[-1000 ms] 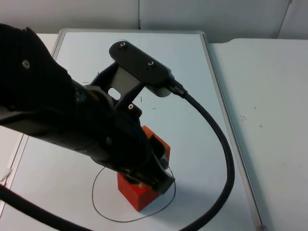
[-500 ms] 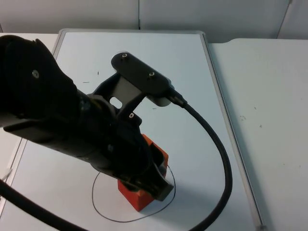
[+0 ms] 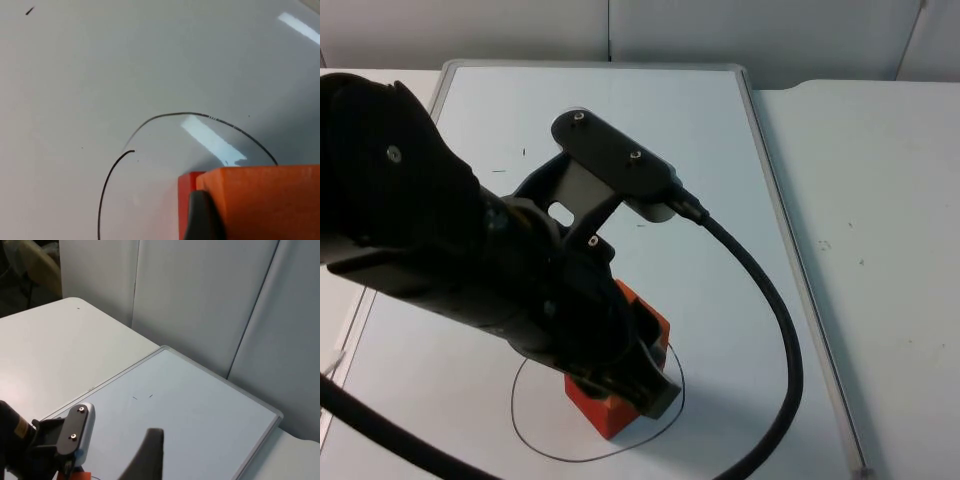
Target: Pick up one cube with the left hand and another cube with the right hand. First place the cube in the right hand at the target position, then stack the cube in the left hand on top.
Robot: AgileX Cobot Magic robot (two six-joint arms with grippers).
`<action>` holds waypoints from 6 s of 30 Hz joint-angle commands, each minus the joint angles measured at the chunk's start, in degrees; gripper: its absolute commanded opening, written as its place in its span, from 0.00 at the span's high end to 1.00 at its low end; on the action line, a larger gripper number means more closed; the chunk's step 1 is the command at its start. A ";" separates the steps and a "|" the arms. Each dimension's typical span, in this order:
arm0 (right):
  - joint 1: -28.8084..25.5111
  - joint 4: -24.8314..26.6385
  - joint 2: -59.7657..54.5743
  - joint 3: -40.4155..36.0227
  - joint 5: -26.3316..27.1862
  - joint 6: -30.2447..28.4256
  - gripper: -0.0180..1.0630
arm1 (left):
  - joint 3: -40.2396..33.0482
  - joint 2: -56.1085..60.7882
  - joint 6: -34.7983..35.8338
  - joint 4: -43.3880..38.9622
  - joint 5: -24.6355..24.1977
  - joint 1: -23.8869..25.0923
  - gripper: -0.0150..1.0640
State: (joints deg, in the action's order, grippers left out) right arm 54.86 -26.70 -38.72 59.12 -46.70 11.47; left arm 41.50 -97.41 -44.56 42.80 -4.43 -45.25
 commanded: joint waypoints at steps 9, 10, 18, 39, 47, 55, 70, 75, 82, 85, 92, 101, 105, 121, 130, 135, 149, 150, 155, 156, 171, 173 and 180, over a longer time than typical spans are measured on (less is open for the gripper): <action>0.26 -0.01 0.13 -0.27 0.36 0.51 0.19 | -0.09 0.06 0.60 0.33 1.18 -0.37 0.31; 0.26 -0.01 0.13 -0.27 0.36 0.51 0.19 | -0.09 0.06 0.60 0.33 1.18 -0.37 0.29; 0.26 -0.01 0.13 -0.27 0.36 0.51 0.19 | 0.01 3.99 0.60 0.33 0.26 -0.37 0.28; 0.26 1.72 0.26 -0.27 1.76 -2.76 0.19 | 12.72 46.66 10.91 -21.13 -16.65 -0.37 0.28; 0.26 5.59 7.28 -12.08 9.29 -4.68 0.19 | 9.36 52.17 40.35 -51.32 -31.62 -0.37 0.28; 0.26 6.03 17.36 -21.64 8.77 0.43 0.19 | 0.36 57.19 46.83 -53.20 -37.69 -0.37 0.28; 0.26 7.24 25.42 -22.41 -4.69 0.58 0.19 | -4.31 72.50 49.70 -53.43 -51.32 -0.37 0.28; 0.26 7.24 25.42 -22.41 -5.71 0.09 0.19 | -7.37 78.01 49.54 -53.43 -52.63 -0.37 0.28; 0.26 7.55 25.42 -22.41 -7.18 -1.48 0.19 | -10.84 85.21 49.25 -53.55 -53.41 -0.37 0.28; 0.26 7.55 25.42 -22.41 -7.17 -1.60 0.19 | -10.84 87.23 49.25 -53.55 -54.19 -0.37 0.28; 0.26 11.76 25.42 -22.41 -7.39 -7.51 0.19 | -12.16 93.36 48.32 -51.66 -57.30 -0.37 0.28; 0.26 12.25 25.42 -22.41 -6.65 -7.51 0.19 | -12.16 94.88 44.56 -49.17 -57.21 -0.37 0.18; 0.26 12.25 25.42 -22.41 -4.99 -7.51 0.19 | -12.16 94.88 44.56 -49.17 -57.21 -0.37 0.01; 0.26 16.43 31.85 -22.41 -10.08 -7.26 0.19 | -12.16 94.88 44.56 -49.17 -57.21 -0.37 0.01; 0.72 21.12 38.72 -24.23 -17.85 -8.92 0.19 | -12.16 94.88 45.14 -49.33 -57.21 -0.37 0.01; 0.72 22.08 38.72 -29.12 -16.83 -10.09 0.19 | -12.16 94.97 45.03 -49.44 -57.21 -0.52 0.01; 0.72 22.11 38.72 -30.02 -14.97 -9.98 0.19 | -12.16 94.97 45.03 -49.44 -57.21 -0.52 0.01; 0.72 22.11 38.72 -30.02 -14.97 -9.98 0.19 | -12.16 94.97 45.03 -49.44 -57.21 -0.52 0.01; 0.72 22.11 38.72 -30.02 -14.97 -9.99 0.11 | -12.16 94.97 45.03 -49.44 -57.21 -0.52 0.01; 0.72 22.11 38.72 -30.02 -14.97 -9.99 0.06 | -12.16 94.97 45.03 -49.44 -57.21 -0.52 0.01; 0.72 22.11 38.72 -30.02 -14.97 -10.22 0.01 | -12.16 94.97 45.03 -49.44 -57.21 -0.52 0.01; 0.72 22.11 38.72 -30.02 -14.97 -10.22 0.01 | -12.16 95.07 45.03 -49.43 -57.21 -0.52 0.01; -6.03 22.11 38.72 -30.02 -14.97 -10.22 0.01 | -12.16 95.02 45.03 -49.54 -57.21 -0.52 0.01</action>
State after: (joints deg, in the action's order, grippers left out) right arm 52.89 -4.66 -0.16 29.37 -62.31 1.69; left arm 29.50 -2.69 0.00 -6.95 -61.95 -45.35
